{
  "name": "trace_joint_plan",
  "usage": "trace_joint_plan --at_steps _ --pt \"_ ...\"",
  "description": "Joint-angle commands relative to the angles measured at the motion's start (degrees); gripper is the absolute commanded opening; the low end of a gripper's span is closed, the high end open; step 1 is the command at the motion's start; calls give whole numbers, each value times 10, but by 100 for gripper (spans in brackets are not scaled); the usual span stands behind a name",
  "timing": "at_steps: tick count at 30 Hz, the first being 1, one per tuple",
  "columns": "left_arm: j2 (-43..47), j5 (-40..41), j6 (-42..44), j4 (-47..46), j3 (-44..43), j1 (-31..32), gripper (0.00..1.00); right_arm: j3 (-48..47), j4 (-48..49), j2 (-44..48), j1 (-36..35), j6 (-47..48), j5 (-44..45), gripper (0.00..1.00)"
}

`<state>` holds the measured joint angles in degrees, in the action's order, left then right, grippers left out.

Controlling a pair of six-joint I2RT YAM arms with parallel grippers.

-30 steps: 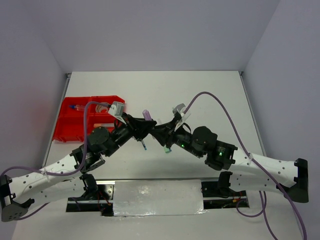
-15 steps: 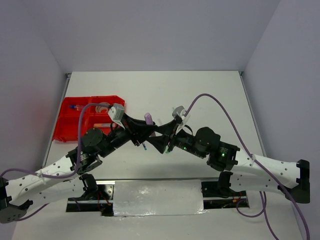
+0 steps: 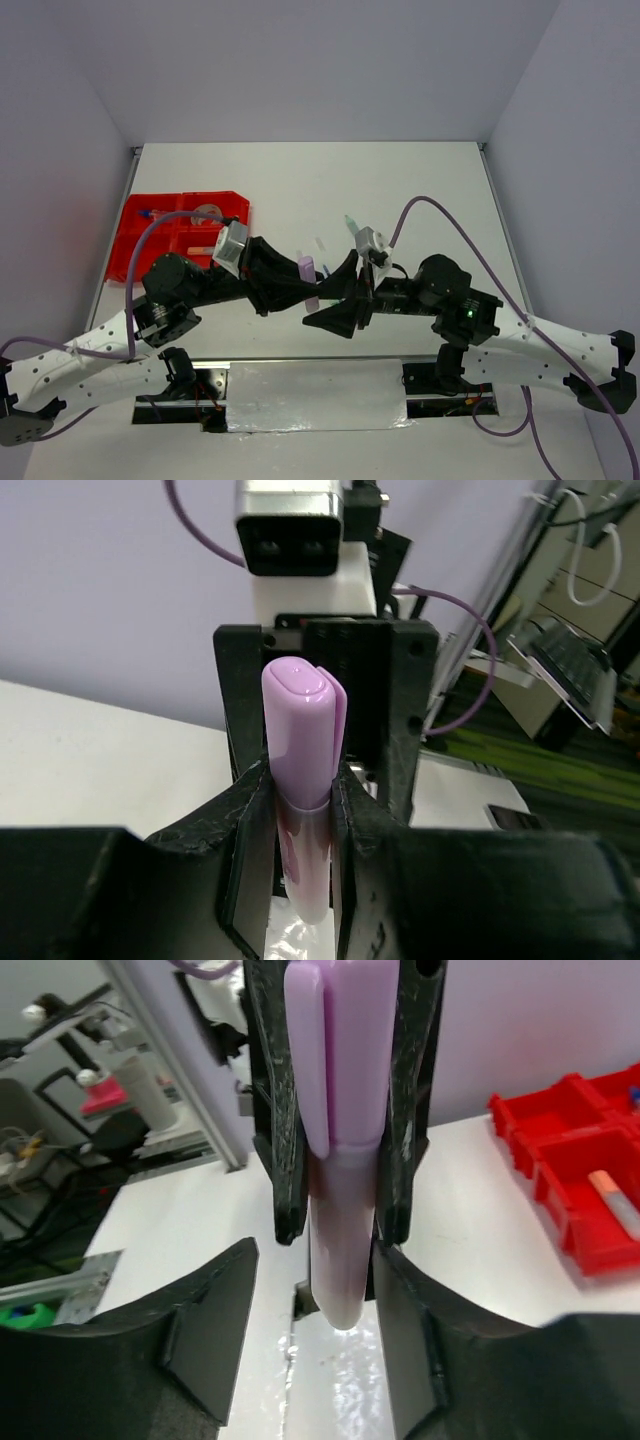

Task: Sort the stationery into containers
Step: Close the pen cap on the pen.

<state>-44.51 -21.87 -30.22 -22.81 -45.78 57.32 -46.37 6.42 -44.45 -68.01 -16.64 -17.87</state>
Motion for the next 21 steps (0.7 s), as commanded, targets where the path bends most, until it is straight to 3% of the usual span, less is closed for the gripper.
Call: trace_joint_plan --at_steps 1,5,10,12,15,16,17,19,21 --pt "-3 -84 -7 -70 -15 3 0 -39 26 7 -5 -18 -56 56" --pt "-8 -106 -17 -92 -9 3 0 -37 40 2 -5 -19 -32 42" --pt "-4 -100 -19 -96 -3 3 0 -45 54 -20 -5 -20 -11 0" --pt "-4 -81 -12 -69 -12 3 5 -47 50 -27 -5 -16 -7 0" --pt "-7 -38 4 -22 -38 3 36 -43 45 -27 -5 -6 10 0" --pt "-9 -26 7 9 -43 3 62 -41 40 -27 -5 -5 21 0" --pt "-10 -14 10 21 -54 3 73 -39 40 -26 -6 -2 25 0" --pt "-14 10 13 48 -62 3 93 -37 33 -27 -5 4 33 0" --pt "-18 30 14 64 -71 3 99 -37 26 -30 -5 11 49 0"
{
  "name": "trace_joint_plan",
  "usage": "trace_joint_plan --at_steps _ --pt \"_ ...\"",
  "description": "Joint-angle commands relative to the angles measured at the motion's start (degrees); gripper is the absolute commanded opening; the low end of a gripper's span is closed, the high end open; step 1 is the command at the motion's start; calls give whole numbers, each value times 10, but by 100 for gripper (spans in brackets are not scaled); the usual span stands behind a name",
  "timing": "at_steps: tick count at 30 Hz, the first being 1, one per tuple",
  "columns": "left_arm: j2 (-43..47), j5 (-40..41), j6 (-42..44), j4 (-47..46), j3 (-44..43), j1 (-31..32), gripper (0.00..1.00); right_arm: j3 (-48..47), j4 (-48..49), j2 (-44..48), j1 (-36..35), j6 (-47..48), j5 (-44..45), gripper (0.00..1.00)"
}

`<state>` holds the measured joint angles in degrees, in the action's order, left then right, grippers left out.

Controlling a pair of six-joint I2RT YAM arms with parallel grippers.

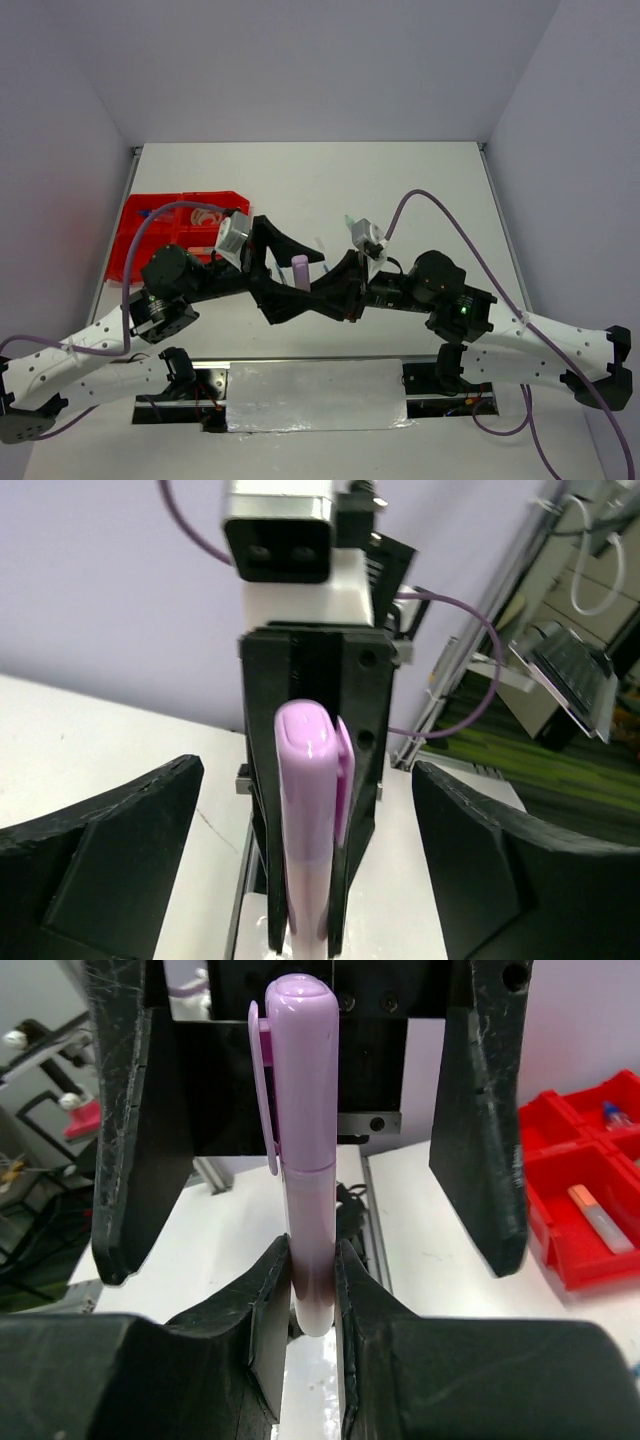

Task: Sort the stationery into containers
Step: Close the pen cap on the pen.

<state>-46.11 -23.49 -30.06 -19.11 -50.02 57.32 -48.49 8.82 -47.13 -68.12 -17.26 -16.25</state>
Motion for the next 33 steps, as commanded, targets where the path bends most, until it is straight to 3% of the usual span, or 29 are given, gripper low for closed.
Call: trace_joint_plan --at_steps 1,3,10,17,23,25,28,29,31,33 --pt "-3 67 14 43 -37 3 99 -17 -5 -5 -3 20 46 0" --pt "-6 83 18 60 -45 3 99 -15 -14 -9 -3 27 58 0" --pt "7 264 4 151 -82 3 99 -2 -40 1 -4 59 122 0" --pt "8 271 -11 161 -96 3 92 -13 -56 -10 -3 84 132 0" --pt "13 253 -22 150 -89 3 74 -14 -53 -8 -3 90 121 0" --pt "11 239 -23 143 -85 3 64 -19 -54 -9 -4 88 116 0" --pt "11 204 -26 124 -75 3 47 -28 -59 -13 -3 86 110 0" --pt "11 201 -28 122 -72 3 34 -34 -61 -14 -2 83 108 0" --pt "5 194 -30 124 -69 3 27 -40 -61 -18 1 78 101 0" --pt "-4 189 -30 130 -69 3 12 -54 -67 -23 6 72 99 0"
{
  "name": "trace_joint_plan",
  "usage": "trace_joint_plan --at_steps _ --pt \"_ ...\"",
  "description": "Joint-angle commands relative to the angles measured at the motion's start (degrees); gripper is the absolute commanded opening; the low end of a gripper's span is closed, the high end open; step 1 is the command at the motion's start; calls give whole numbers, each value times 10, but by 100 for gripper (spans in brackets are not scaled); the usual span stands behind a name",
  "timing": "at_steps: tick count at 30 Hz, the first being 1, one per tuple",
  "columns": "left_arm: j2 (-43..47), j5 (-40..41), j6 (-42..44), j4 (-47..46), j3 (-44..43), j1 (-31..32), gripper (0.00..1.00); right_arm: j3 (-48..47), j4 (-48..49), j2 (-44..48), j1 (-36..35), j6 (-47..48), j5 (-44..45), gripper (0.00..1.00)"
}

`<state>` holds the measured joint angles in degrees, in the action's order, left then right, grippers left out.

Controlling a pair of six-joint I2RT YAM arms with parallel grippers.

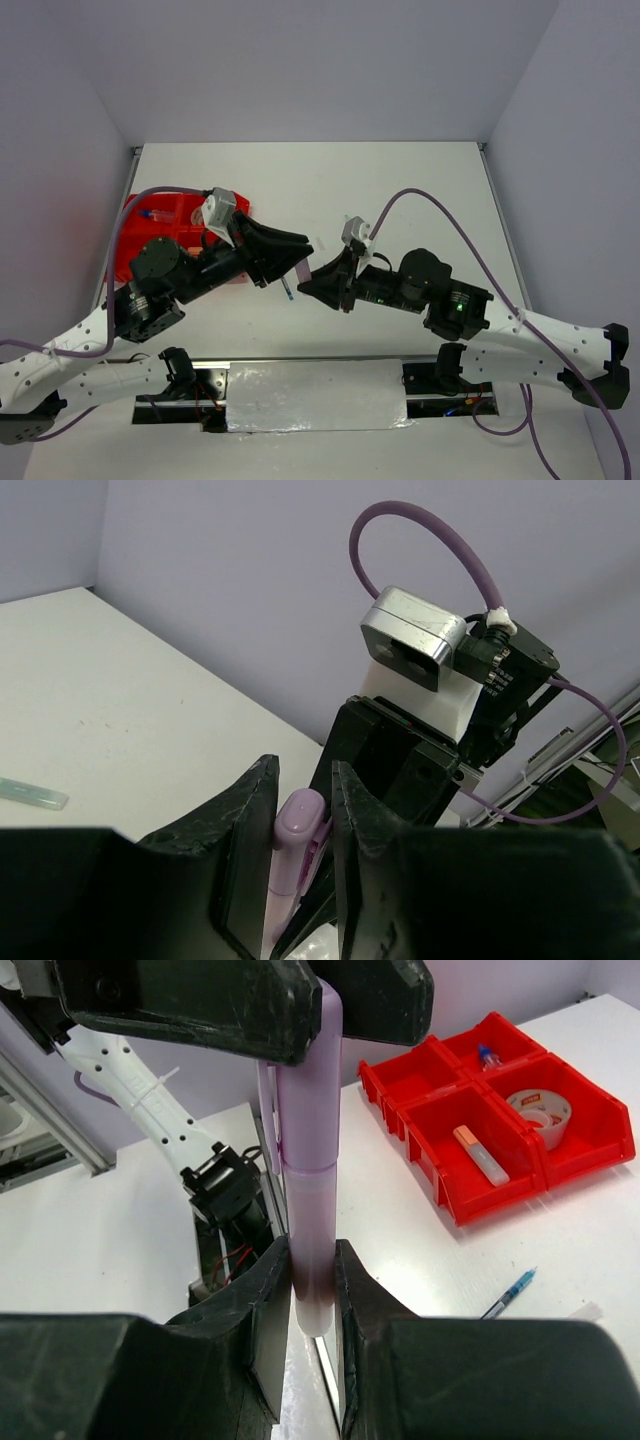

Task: Sort the stationery into containers
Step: Close the pen cap on the pen.

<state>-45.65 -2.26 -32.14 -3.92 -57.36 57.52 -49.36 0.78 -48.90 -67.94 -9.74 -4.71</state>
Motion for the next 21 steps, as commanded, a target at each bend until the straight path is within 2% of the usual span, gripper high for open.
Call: trace_joint_plan --at_steps 1,2,9,14,21 --pt "-12 -24 -9 -15 3 1 7 -49 13 -6 5 -5 -16 0" --pt "-18 -23 -12 -11 4 1 0 -61 14 -8 9 -8 -17 0" --pt "-24 -28 -27 -14 62 1 0 -133 48 -18 31 -3 -18 0" --pt "-8 -46 -32 -40 138 1 0 -179 114 -34 86 -41 -116 0" --pt "3 -77 -63 -95 219 11 0 -368 57 -121 104 -35 -157 0"
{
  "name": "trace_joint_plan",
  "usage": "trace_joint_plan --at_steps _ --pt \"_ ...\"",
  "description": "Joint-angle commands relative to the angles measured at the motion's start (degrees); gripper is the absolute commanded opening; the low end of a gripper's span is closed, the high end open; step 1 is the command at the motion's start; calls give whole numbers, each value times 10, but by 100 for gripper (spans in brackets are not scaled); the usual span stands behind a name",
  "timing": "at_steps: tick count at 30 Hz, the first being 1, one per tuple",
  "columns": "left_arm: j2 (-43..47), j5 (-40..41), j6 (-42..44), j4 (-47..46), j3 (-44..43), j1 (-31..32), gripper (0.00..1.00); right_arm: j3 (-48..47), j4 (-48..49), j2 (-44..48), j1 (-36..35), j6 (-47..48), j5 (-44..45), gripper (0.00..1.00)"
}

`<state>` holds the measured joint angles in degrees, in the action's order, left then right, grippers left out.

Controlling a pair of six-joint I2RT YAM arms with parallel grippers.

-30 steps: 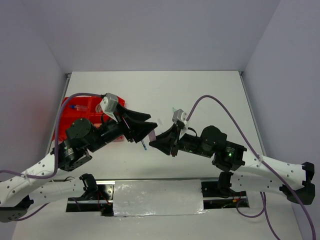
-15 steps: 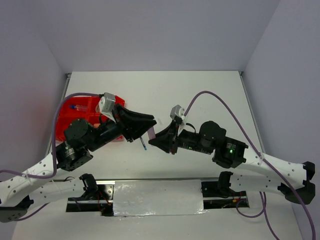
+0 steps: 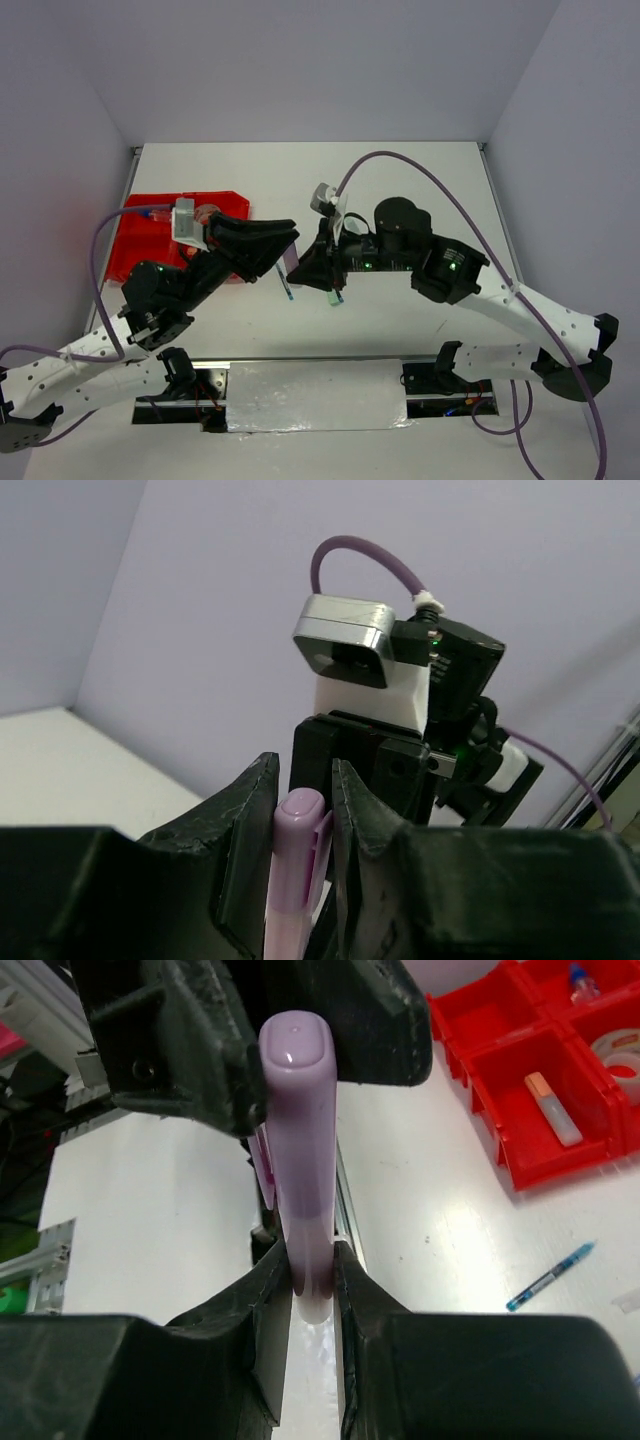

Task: Sort the stationery into containers
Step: Close the pen cap on the pen, then place the pen in the storage box.

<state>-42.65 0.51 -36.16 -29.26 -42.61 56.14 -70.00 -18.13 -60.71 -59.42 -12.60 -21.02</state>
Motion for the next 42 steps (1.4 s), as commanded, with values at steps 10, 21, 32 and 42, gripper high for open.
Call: trace_joint_plan --at_steps 10,21,32,42 --pt "5 22 -21 256 68 59 1 -150 225 -6 23 6 -2 0" --pt "-2 103 35 354 -74 58 54 21 240 34 21 -17 -55 0" --pt "55 148 37 373 -78 58 0 64 263 25 22 -38 -128 0" --pt "17 351 -72 474 -120 58 0 116 254 49 34 -26 -71 57"
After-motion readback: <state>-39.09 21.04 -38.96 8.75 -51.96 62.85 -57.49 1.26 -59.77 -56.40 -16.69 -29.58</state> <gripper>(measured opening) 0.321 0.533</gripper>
